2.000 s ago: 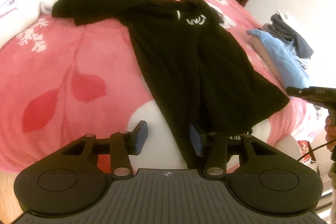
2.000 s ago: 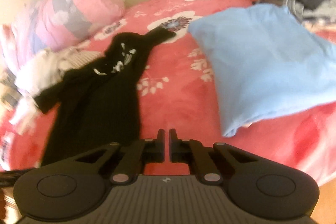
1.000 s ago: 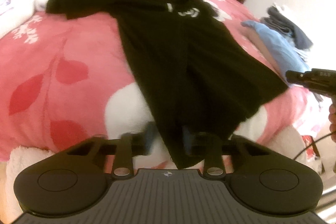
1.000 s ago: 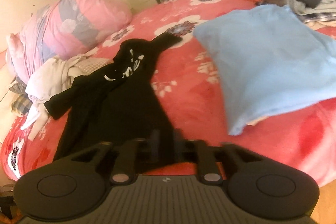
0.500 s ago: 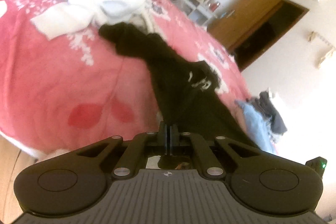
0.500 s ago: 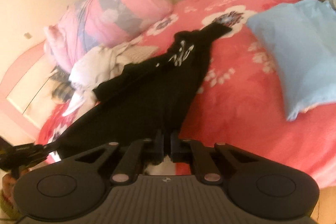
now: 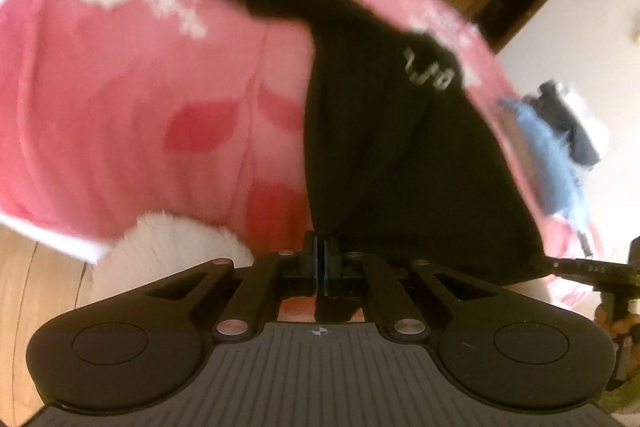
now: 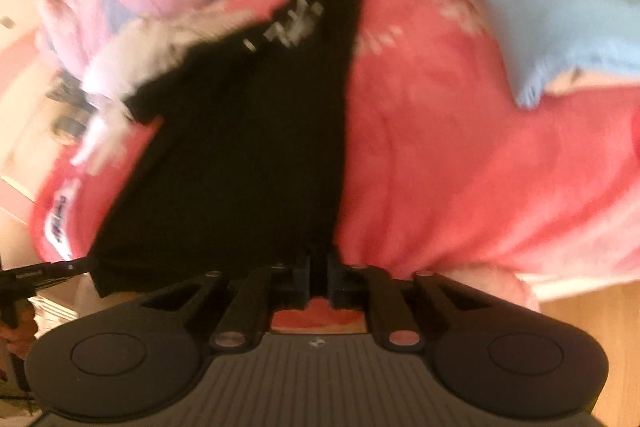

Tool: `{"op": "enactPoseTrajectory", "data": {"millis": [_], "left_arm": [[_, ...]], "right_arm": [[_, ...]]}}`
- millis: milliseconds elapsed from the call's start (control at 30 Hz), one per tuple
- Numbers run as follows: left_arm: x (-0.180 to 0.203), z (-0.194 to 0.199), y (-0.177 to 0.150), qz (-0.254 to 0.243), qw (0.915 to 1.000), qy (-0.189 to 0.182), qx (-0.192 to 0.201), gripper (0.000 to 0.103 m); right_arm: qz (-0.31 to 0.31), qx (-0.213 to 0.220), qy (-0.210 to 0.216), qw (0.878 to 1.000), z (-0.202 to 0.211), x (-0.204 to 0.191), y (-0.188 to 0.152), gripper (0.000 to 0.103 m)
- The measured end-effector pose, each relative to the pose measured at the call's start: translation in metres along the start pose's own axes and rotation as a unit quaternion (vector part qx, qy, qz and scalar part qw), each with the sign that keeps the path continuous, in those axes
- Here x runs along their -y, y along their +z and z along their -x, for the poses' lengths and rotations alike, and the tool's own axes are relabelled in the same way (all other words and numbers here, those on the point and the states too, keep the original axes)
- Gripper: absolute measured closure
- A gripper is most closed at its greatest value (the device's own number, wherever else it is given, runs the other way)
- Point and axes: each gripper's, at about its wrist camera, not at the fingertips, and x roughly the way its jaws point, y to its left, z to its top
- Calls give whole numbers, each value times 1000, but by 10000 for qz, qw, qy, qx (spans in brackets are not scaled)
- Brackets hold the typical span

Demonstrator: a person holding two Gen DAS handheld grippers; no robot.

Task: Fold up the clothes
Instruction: 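Release the shirt with both grippers and regrasp its hem edge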

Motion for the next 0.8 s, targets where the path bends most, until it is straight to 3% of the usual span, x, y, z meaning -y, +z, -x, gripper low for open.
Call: {"op": "enactPoseTrajectory", "data": {"millis": [33, 100, 133, 267, 367, 500, 567, 667, 800], "left_arm": [[0, -3, 0, -30, 10000, -4, -61, 99], [-1, -2, 3, -79, 10000, -15, -49, 87], [-2, 2, 8, -98, 9999, -22, 40, 78], [-4, 9, 35, -237, 9991, 52, 338, 74], [0, -5, 65, -435, 9974, 221, 534, 72], [6, -53, 112, -749, 9935, 439, 739, 61], [11, -82, 137, -898, 9914, 593, 745, 50], [23, -119, 159, -1289, 9849, 856, 777, 42], [33, -158, 182, -1657, 9765, 1115, 809, 41]], "right_arm": [[5, 41, 35, 10000, 5, 0, 1, 70], [141, 271, 2, 9995, 25, -2, 5, 46], [149, 417, 25, 9990, 33, 0, 10, 43], [149, 1015, 139, 9946, 65, 8, 34, 38], [10, 1286, 189, 9915, 57, 13, 68, 38], [-169, 1357, 263, 9903, 7, 11, 124, 38], [-465, 1262, 361, 9903, -30, 16, 158, 38], [-972, 1130, 351, 9882, -83, 26, 205, 38], [-1390, 990, 83, 9853, -139, 42, 260, 37]]}}
